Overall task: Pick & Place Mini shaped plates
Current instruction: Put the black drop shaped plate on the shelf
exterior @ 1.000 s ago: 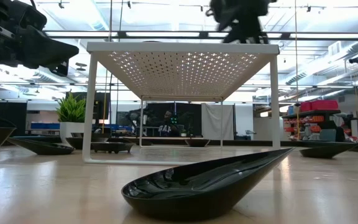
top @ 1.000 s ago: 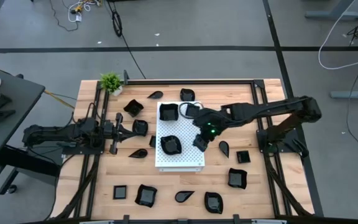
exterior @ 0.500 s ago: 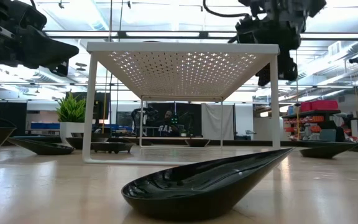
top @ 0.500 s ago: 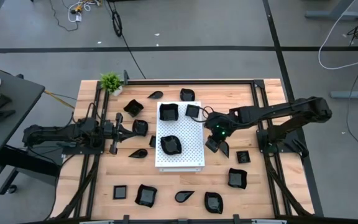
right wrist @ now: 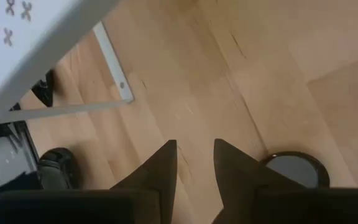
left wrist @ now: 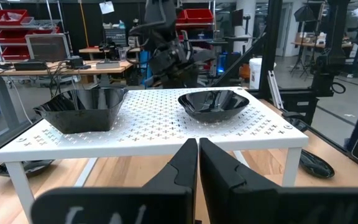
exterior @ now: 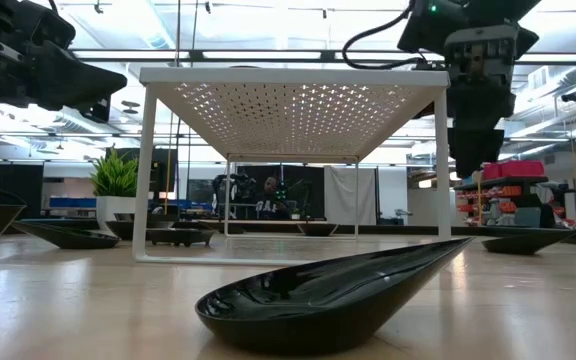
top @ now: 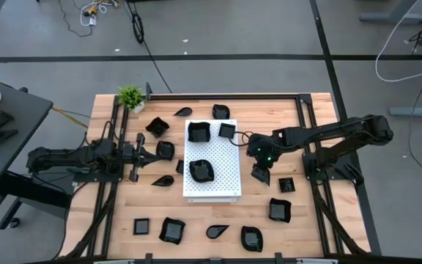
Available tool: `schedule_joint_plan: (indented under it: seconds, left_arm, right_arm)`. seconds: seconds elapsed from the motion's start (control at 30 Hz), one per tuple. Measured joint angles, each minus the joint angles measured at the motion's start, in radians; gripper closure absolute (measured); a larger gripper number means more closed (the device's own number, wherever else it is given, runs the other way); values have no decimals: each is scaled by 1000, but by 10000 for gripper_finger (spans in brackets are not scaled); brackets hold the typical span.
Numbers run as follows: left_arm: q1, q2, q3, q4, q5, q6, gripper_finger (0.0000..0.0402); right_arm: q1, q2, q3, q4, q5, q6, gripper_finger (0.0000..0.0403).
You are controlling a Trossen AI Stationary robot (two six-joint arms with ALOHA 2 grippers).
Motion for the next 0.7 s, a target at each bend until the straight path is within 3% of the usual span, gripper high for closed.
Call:
schedule_joint_plan:
  seconds: [0.17, 0.43, 0.7]
  left_arm:
    - [0, 0, 0, 0, 0, 0, 381]
    - [0, 0, 0, 0, 0, 0, 381]
    - [0, 0, 0, 0, 0, 0, 381]
  right_arm:
    - [-31, 0, 58, -93, 21, -30, 293]
    - [-70, 5, 235, -282, 160, -178, 293]
    - [-68, -3, 256, -372, 170, -366, 293]
